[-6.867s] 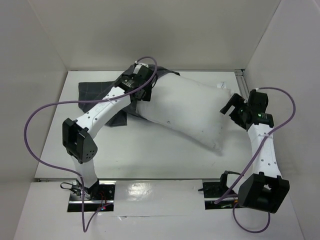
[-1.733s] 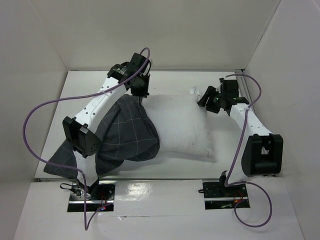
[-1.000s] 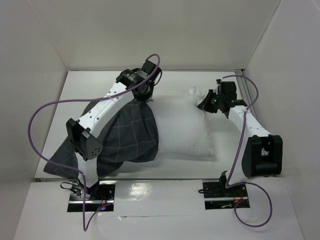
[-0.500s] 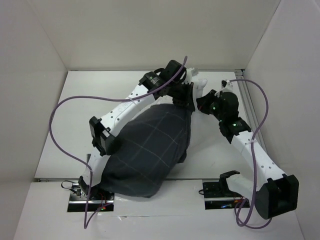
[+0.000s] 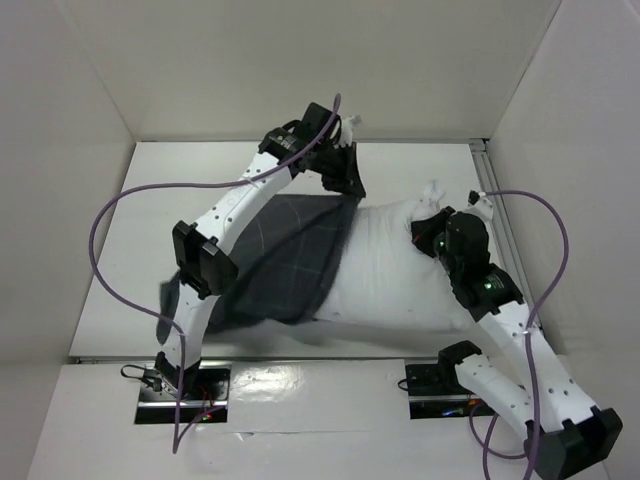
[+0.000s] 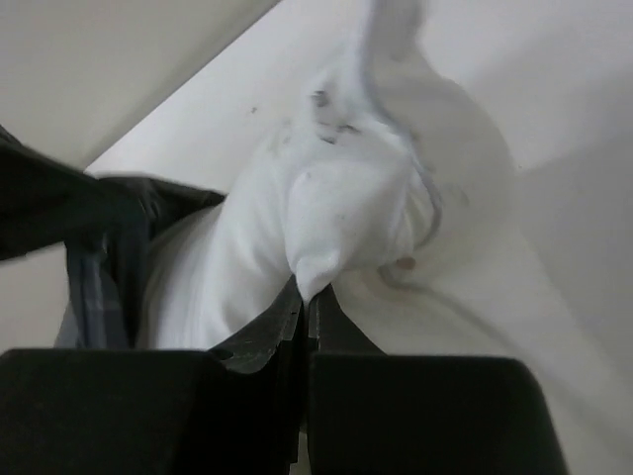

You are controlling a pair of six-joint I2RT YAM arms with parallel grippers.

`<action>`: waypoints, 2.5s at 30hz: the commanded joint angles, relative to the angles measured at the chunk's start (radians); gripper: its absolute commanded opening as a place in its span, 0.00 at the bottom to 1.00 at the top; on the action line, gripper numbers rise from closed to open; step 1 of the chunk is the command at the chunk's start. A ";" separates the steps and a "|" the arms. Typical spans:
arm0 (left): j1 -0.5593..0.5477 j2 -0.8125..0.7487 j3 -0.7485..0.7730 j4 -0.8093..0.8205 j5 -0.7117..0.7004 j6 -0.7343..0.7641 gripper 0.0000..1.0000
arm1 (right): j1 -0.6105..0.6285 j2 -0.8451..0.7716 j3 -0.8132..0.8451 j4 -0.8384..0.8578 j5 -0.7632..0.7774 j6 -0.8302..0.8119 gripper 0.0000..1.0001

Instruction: Put the pillow into the pillowcase

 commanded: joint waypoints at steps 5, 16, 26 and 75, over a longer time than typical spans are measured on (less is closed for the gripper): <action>0.044 -0.041 0.037 0.251 0.036 -0.017 0.00 | 0.048 -0.013 0.024 -0.193 -0.091 -0.036 0.00; -0.089 -0.167 -0.190 0.095 -0.353 0.092 0.65 | 0.016 0.200 -0.021 0.011 -0.110 -0.062 0.21; -0.134 -0.575 -0.516 0.041 -0.890 0.109 0.95 | -0.036 0.145 0.141 -0.245 -0.090 -0.127 0.93; -0.155 -0.727 -1.295 0.344 -1.176 -0.201 0.00 | 0.060 -0.047 -0.107 -0.374 -0.638 -0.164 0.99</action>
